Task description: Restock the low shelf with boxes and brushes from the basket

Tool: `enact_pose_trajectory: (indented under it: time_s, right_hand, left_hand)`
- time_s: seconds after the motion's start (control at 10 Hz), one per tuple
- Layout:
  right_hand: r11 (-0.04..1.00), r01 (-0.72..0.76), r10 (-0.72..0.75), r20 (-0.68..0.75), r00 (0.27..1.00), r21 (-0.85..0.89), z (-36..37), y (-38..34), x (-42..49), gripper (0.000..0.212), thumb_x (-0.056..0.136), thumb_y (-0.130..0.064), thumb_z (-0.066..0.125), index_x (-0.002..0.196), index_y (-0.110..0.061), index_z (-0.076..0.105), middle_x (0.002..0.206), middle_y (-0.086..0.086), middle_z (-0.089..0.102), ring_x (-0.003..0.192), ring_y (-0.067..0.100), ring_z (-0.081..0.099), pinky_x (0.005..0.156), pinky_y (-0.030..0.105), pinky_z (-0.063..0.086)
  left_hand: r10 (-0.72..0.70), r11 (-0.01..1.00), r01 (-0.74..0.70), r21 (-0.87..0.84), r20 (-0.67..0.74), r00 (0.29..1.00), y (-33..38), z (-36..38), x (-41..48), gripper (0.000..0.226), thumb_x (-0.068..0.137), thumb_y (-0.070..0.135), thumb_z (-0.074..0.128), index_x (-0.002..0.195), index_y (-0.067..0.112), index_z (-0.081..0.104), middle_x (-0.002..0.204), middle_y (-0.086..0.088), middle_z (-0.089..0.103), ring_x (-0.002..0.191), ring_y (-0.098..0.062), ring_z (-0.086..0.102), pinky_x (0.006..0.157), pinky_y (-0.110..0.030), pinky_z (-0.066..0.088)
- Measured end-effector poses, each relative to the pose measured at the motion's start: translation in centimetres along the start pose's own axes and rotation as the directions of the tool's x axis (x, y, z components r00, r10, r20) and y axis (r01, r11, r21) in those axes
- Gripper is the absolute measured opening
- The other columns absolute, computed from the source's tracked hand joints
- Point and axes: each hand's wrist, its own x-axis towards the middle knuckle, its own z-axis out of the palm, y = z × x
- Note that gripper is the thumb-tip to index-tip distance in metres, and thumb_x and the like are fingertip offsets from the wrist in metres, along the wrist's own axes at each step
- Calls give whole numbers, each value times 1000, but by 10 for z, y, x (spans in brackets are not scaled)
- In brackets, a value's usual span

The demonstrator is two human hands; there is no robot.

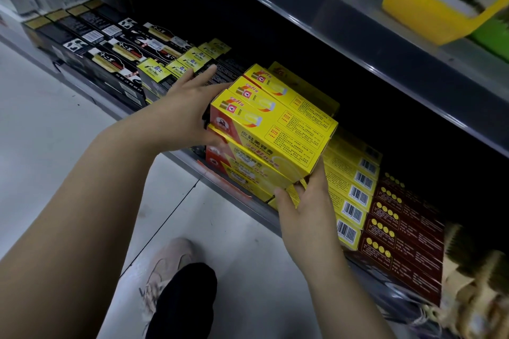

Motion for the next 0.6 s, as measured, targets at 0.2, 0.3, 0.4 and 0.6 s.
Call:
enact_pose_trajectory:
  time_s: [0.2, 0.3, 0.4, 0.6]
  right_hand:
    - [993, 56, -63, -65, 996, -102, 3, -2, 5, 60, 98, -14, 40, 150, -16, 10, 154, 0, 26, 140, 17, 29, 112, 33, 32]
    - [992, 65, -75, -88, 993, -109, 3, -1, 5, 57, 99, -15, 38, 150, -15, 13, 153, 0, 27, 140, 15, 29, 111, 29, 32]
    - [996, 57, -62, -81, 995, -62, 2, 0, 6, 58, 98, -19, 42, 150, -18, 16, 151, -1, 31, 137, 18, 34, 109, 34, 37]
    - [979, -47, 69, -109, 992, 196, -27, 3, -18, 64, 86, -26, 63, 139, -38, 31, 121, -38, 47, 110, -8, 52, 76, 15, 51]
  left_hand:
    - [11, 999, -11, 48, -3, 1000, 3, 2, 1, 106, 66, 45, 73, 150, 17, 15, 159, -4, -1, 119, 6, -19, 93, -10, -15]
    - [62, 996, -58, 64, -51, 997, 0, 3, 0, 104, 66, 43, 74, 149, 15, 18, 158, -4, 8, 118, 7, -16, 90, -6, -18]
    - [75, 993, -71, 98, -38, 996, 1, 4, 3, 103, 69, 45, 71, 149, 13, 15, 158, -4, 8, 127, 2, -18, 100, -13, -20]
    - [64, 998, -67, -6, -224, 972, -7, -13, -27, 96, 61, 53, 59, 147, 24, 27, 155, 7, 22, 144, -10, 4, 116, -38, 7]
